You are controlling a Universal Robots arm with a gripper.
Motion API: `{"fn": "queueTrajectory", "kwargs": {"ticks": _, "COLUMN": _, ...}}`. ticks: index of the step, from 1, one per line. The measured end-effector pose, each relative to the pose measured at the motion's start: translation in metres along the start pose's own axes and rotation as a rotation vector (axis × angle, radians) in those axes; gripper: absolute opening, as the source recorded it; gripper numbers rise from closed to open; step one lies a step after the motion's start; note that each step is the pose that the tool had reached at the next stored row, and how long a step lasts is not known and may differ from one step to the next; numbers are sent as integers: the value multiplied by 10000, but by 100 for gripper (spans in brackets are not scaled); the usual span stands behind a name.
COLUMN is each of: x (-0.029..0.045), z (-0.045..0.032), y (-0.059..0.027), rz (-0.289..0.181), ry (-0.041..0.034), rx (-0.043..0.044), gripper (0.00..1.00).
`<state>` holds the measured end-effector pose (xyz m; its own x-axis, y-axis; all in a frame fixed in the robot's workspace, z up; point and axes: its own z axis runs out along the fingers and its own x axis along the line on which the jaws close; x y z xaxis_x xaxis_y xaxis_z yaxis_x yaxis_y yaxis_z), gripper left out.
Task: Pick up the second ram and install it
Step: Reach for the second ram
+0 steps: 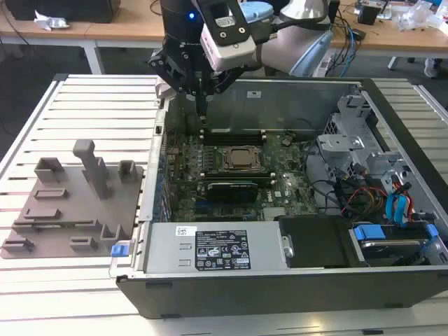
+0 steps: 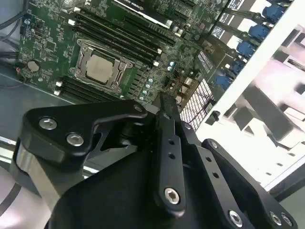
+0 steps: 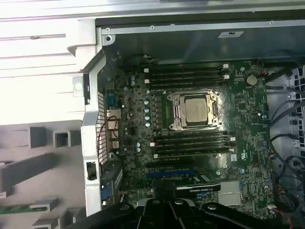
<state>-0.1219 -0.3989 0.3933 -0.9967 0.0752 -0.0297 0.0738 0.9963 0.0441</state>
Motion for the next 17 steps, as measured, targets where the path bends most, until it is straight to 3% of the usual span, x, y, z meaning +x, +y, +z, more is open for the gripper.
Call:
{"fn": "queueTrajectory", "kwargs": {"ticks": 1, "x": 8, "z": 0, "y": 0, "rz": 3, "ry": -2, "rx": 0, "gripper": 10}}
{"fn": "queueTrajectory", "kwargs": {"ticks": 3, "x": 205, "z": -7, "y": -15, "rz": 0, "ry": -3, "rx": 1, "gripper": 10}}
{"fn": "queueTrajectory", "kwargs": {"ticks": 4, "x": 379, "z": -13, "y": -28, "rz": 0, "ry": -3, "rx": 0, "gripper": 10}}
{"fn": "queueTrajectory", "kwargs": {"ticks": 6, "x": 525, "z": -17, "y": -39, "rz": -1, "ry": -3, "rx": 0, "gripper": 10}}
{"fn": "queueTrajectory", "kwargs": {"ticks": 8, "x": 717, "z": -22, "y": -53, "rz": 0, "ry": -4, "rx": 0, "gripper": 10}}
{"fn": "queueTrajectory", "kwargs": {"ticks": 10, "x": 810, "z": -24, "y": -60, "rz": 1, "ry": -4, "rx": 1, "gripper": 10}}
{"fn": "queueTrajectory", "kwargs": {"ticks": 12, "x": 972, "z": -23, "y": -72, "rz": 1, "ry": -8, "rx": -1, "gripper": 10}}
{"fn": "queueTrajectory", "kwargs": {"ticks": 13, "x": 999, "z": -24, "y": -74, "rz": 0, "ry": -9, "rx": 0, "gripper": 10}}
{"fn": "queueTrajectory", "kwargs": {"ticks": 16, "x": 1189, "z": -26, "y": -88, "rz": 0, "ry": -21, "rx": -2, "gripper": 10}}
{"fn": "queueTrajectory", "kwargs": {"ticks": 17, "x": 1326, "z": -28, "y": -99, "rz": 0, "ry": -27, "rx": -2, "gripper": 10}}
